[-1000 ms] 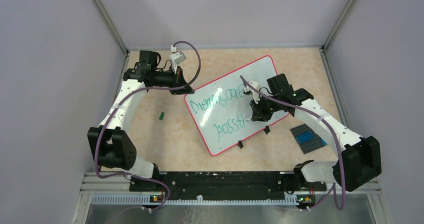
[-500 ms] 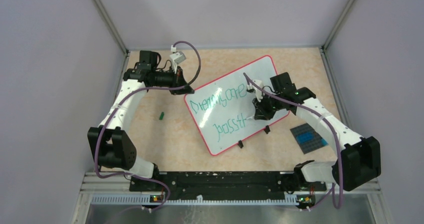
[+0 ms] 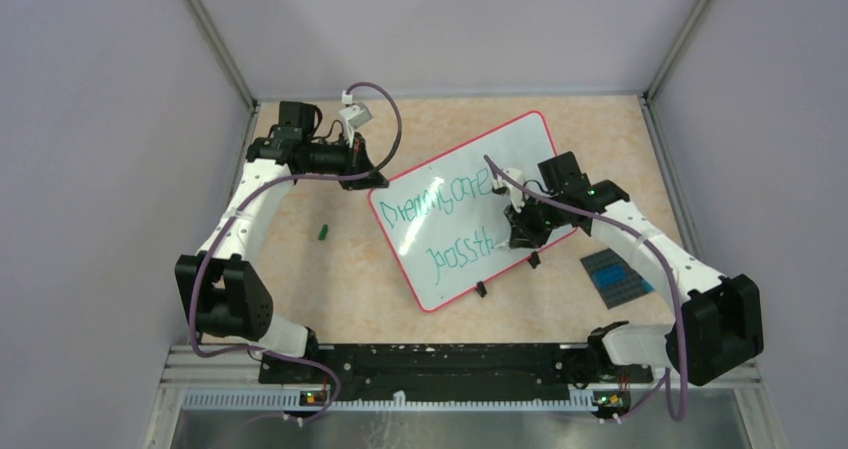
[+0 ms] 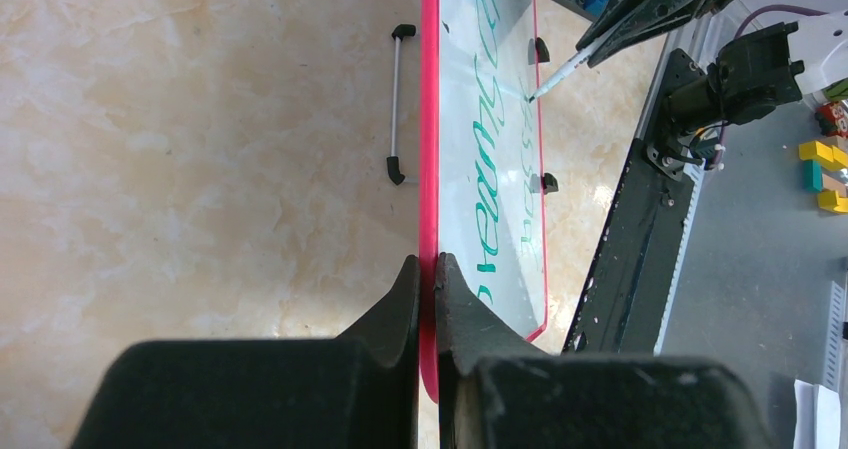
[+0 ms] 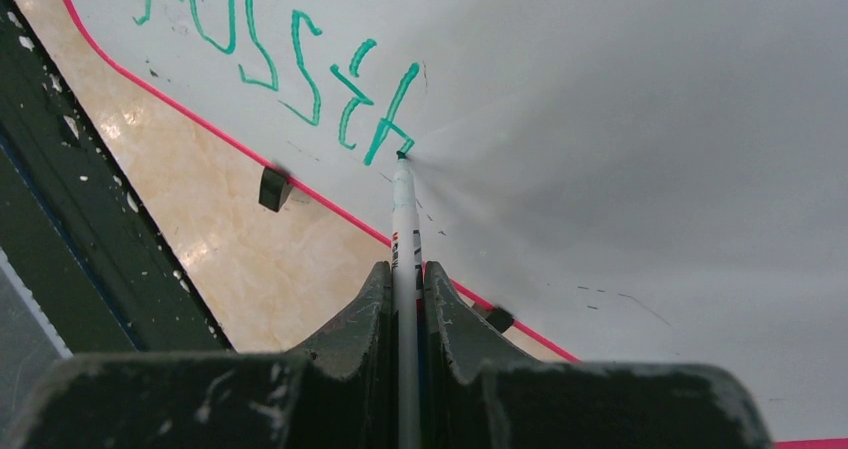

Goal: Write a sentence on the whiteboard

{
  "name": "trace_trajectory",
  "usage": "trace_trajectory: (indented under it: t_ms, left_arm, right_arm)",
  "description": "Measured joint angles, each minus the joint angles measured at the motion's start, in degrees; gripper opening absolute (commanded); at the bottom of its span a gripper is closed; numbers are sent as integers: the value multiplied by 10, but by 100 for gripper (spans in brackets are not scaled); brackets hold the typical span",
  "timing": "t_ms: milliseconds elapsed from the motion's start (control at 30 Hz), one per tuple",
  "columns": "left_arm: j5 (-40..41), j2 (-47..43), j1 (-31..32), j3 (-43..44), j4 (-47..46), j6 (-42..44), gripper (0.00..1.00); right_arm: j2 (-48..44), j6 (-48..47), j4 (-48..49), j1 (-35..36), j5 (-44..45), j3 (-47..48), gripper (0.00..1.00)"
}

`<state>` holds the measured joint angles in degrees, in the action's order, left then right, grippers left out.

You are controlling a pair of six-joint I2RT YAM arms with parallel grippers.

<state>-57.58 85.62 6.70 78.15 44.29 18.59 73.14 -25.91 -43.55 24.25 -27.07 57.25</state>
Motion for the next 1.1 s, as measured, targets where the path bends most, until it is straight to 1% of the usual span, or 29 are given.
trace_trajectory:
  t_ms: [267,533,667,833,1100]
  left_arm:
    - [0,0,0,0,0,0,0]
    - [0,0,0,0,0,0,0]
    - [0,0,0,0,0,0,0]
    - [0,0,0,0,-1,0,0]
    - [0,0,0,-1,-1,0,0]
  right_arm:
    - [0,5,2,29,6,-11,0]
    - [-2,6,2,30,2,-10,0]
    - [-19,6,-14,13,-20,-5,0]
    - [-23,4,-24,-23,-32,30,0]
    - [-18,1,-22,-33,-34,48,0]
